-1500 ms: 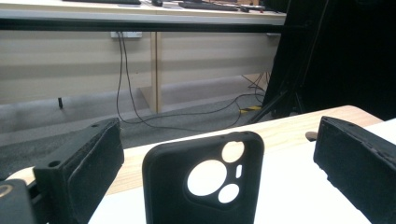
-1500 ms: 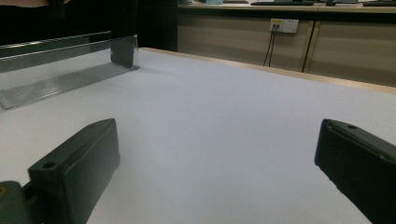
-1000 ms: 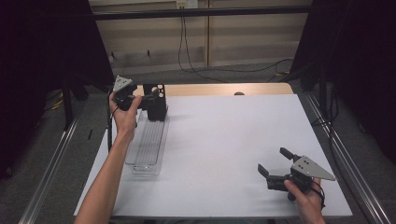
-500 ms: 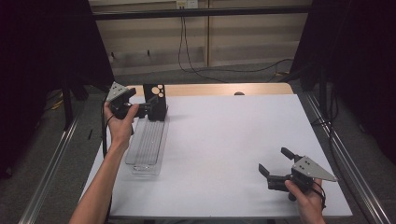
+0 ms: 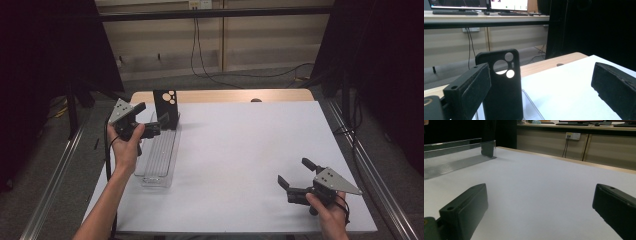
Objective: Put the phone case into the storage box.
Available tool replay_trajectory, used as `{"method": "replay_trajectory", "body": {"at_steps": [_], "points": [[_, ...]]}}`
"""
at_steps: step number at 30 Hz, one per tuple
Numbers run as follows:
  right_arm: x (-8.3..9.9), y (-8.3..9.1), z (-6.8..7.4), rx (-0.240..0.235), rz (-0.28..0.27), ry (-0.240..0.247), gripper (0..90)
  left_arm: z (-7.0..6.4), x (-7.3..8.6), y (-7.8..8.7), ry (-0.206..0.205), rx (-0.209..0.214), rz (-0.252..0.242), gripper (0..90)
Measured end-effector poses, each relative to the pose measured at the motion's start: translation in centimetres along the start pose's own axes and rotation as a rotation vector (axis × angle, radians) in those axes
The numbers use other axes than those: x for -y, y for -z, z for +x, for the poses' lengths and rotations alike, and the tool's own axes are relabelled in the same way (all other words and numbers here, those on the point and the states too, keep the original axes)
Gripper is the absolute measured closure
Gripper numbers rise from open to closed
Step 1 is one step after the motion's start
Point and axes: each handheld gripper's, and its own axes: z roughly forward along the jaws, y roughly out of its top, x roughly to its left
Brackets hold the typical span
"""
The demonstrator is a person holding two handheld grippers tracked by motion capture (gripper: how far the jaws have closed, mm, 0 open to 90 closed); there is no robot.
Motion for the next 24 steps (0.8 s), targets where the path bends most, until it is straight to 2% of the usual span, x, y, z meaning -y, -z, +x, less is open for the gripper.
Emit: {"method": "replay_trajectory", "body": {"at_steps": [11,24], "points": [[0.0,0.0,0.0,-0.001,-0.002,0.004,0.0,-1.5,0.8,2.5,-0.006,0.025,-0.027,2.5],[0.0,0.0,0.0,0.005,-0.001,0.003,0.0,-2.2,1.7,4.9,-0.003,0.011,-0.024,2.5]]}}
